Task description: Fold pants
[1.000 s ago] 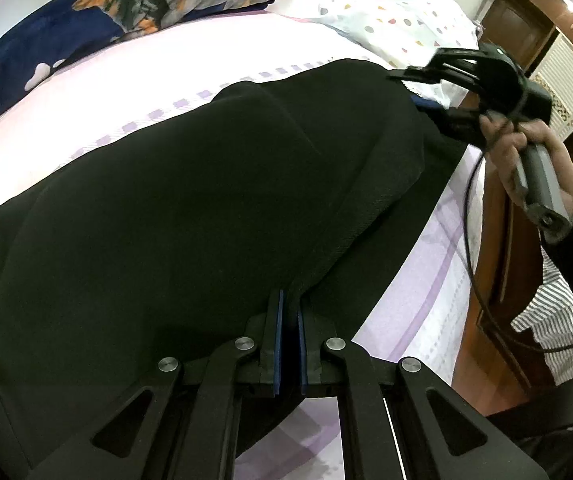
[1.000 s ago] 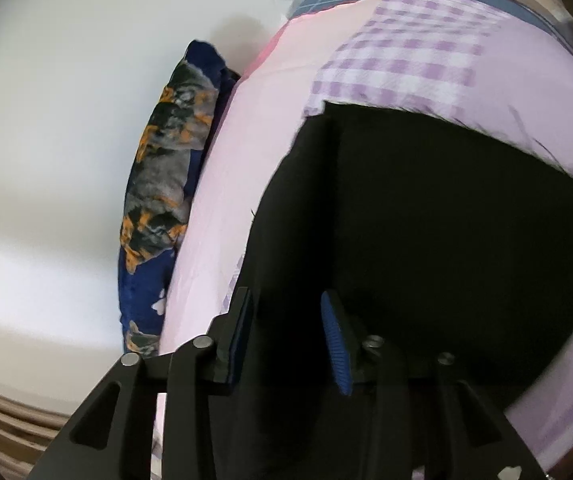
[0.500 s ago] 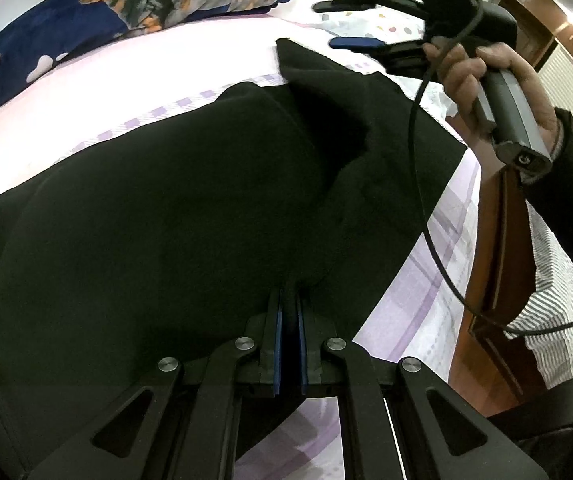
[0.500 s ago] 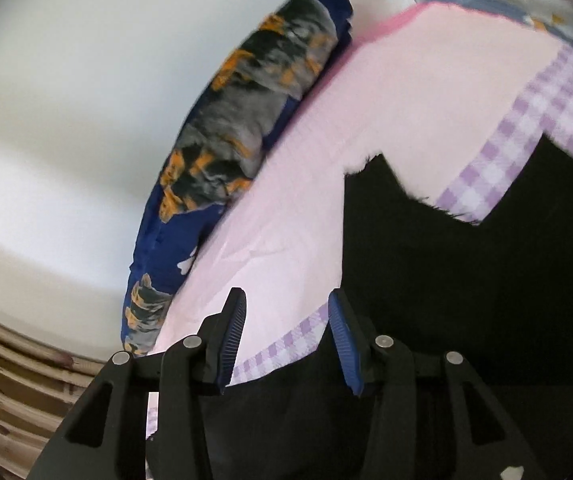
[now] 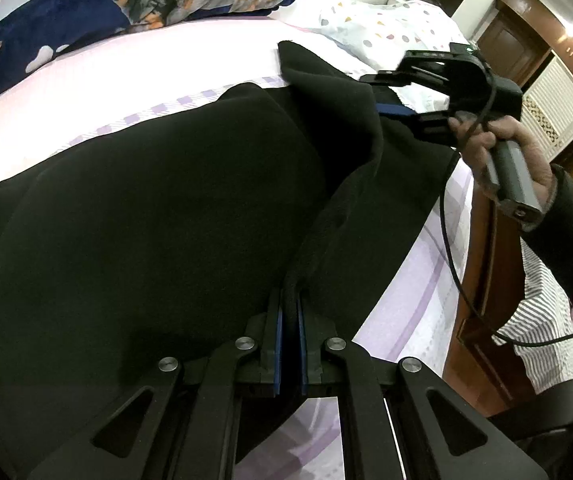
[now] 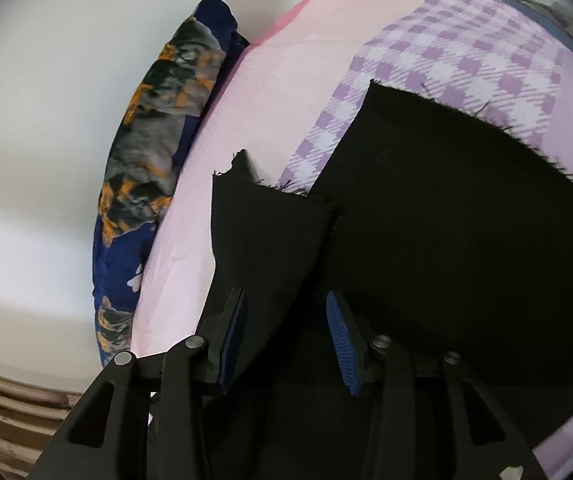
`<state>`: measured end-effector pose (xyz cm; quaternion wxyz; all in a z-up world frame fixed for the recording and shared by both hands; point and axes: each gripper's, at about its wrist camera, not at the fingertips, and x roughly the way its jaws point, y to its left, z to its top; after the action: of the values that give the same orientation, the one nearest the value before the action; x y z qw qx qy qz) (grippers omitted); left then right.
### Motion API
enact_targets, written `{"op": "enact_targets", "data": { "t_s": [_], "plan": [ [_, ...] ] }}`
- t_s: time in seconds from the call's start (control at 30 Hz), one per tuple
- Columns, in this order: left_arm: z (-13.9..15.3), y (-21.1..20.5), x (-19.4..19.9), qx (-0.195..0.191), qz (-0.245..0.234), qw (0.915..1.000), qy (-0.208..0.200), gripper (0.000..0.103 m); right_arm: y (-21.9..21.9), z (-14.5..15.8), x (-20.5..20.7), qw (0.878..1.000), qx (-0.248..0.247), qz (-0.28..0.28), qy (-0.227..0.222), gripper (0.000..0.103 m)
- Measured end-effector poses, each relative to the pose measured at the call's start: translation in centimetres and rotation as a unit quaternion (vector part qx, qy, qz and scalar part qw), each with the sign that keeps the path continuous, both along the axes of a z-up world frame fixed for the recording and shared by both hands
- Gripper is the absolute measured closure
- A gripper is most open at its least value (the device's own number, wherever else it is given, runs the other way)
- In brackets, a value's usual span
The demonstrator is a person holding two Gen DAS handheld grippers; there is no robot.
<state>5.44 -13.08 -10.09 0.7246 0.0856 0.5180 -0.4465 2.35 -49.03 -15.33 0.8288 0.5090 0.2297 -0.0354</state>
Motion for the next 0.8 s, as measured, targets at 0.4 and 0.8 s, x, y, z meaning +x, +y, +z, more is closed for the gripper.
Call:
{"op": "enact_targets", "data": {
  "t_s": [0.4,0.8],
  "plan": [
    [0.2,-0.6,-0.5,0.009,-0.001,0.9999,-0.010,0.096,-1.8,2.2,1.7,1.000,-0.024,-0.016,0.005,0.098],
    [1.4,-3.3,-3.1,0.058,-0.047,0.9919,-0.102,0.096,-2.5,2.1,-12.5,0.989,-0.087,-0.123,0.010,0.099]
  ]
}}
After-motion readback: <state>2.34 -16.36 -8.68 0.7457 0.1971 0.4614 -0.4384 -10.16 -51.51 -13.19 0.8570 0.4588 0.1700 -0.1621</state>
